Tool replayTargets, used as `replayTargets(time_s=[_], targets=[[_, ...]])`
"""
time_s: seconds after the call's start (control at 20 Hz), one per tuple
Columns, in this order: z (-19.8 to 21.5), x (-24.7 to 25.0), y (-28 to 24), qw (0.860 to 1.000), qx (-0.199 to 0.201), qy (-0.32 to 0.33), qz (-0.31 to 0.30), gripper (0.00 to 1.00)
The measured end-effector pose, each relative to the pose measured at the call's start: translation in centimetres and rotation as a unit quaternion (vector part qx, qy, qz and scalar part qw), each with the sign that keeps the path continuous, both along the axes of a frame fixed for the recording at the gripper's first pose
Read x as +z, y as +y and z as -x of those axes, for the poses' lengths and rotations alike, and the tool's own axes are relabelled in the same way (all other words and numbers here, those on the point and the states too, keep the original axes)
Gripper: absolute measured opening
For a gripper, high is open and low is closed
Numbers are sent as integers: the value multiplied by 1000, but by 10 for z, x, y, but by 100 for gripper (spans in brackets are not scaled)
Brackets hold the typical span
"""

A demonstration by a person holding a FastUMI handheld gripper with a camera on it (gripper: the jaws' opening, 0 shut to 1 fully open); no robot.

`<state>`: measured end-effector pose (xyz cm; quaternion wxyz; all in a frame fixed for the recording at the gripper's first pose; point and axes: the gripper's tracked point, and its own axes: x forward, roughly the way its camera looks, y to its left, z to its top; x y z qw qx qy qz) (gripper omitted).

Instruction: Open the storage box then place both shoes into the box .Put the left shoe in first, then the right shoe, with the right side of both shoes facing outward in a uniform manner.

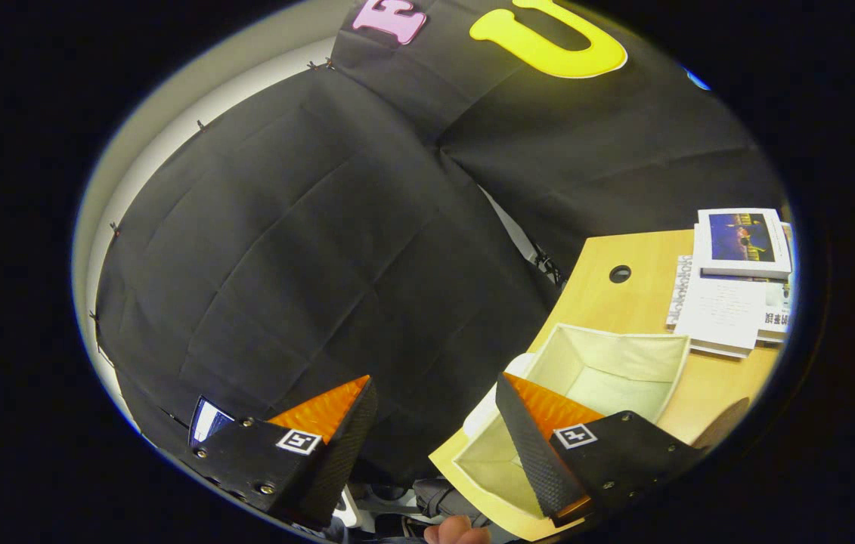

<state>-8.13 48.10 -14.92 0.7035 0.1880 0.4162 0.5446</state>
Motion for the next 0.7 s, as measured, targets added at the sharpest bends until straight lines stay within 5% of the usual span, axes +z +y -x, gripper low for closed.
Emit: replayTargets(time_s=[0.7], targets=[[-66, -94, -217, 978, -193, 0, 85, 96]])
